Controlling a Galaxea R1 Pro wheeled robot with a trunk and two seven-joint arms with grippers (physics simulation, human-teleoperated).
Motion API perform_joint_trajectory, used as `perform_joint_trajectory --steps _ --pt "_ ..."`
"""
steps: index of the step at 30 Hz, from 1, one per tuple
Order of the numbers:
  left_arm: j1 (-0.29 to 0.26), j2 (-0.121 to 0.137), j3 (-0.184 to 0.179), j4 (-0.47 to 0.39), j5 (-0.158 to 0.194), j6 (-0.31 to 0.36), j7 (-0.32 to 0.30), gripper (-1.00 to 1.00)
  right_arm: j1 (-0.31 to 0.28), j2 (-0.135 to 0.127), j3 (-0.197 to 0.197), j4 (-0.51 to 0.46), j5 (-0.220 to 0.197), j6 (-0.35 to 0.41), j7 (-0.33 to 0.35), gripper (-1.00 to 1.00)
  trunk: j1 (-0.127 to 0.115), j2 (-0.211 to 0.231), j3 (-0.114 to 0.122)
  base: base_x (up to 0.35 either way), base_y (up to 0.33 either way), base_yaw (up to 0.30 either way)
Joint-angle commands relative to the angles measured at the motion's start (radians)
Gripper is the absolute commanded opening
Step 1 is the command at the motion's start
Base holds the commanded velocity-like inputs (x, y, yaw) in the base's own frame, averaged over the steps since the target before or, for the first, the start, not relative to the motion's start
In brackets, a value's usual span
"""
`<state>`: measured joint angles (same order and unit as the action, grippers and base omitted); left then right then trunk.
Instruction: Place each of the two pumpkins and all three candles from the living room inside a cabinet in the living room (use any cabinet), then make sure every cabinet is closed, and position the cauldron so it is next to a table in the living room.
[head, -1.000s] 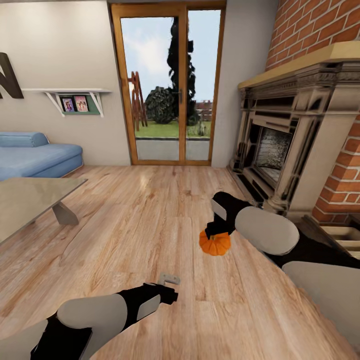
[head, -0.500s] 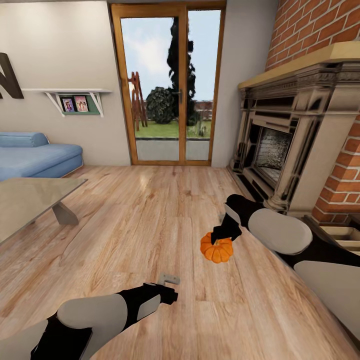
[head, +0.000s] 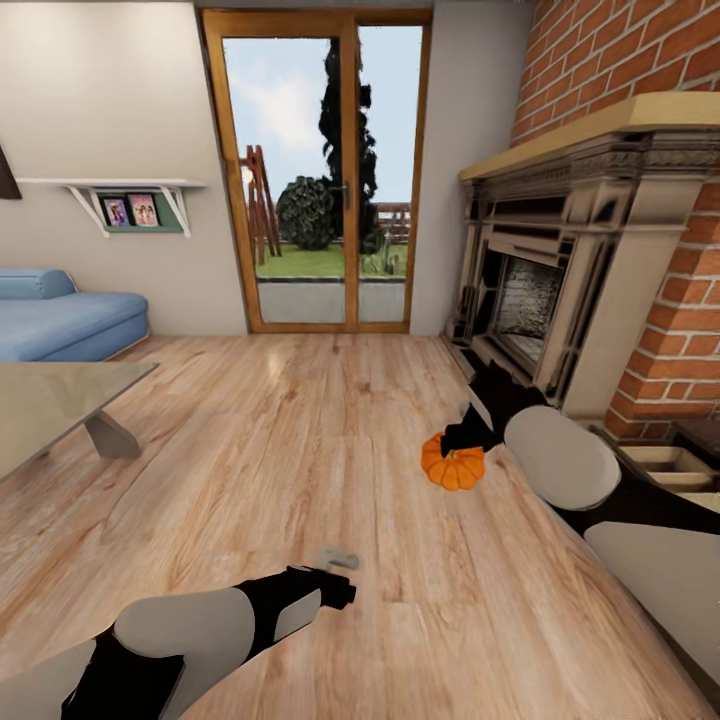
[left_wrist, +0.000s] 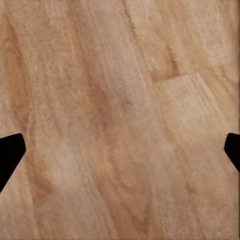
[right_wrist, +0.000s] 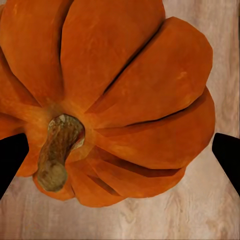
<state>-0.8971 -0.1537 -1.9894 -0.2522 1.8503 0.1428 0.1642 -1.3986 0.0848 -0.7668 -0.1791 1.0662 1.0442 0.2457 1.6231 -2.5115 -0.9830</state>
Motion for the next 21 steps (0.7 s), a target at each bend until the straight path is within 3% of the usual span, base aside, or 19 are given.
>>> perform_joint_trajectory --steps 1,6,21 --pt "-0.001 0.0 -0.003 -0.002 0.003 0.001 0.006 1.0 0.0 0.003 -0.006 -0.013 0.012 0.003 0.007 -1.0 0.0 0.0 0.0 0.0 0.0 -0.172" --pt "-0.002 0.0 -0.003 -0.002 0.004 0.001 0.005 1.0 0.0 0.015 -0.005 -0.106 0.015 0.003 0.007 -1.0 0.0 0.0 0.002 0.0 0.0 -0.064" --pt "-0.002 0.0 -0.003 -0.002 0.001 0.009 0.004 1.0 0.0 0.017 -0.005 -0.106 0.046 0.003 0.007 -1.0 -0.007 0.003 0.06 0.0 0.0 -0.001"
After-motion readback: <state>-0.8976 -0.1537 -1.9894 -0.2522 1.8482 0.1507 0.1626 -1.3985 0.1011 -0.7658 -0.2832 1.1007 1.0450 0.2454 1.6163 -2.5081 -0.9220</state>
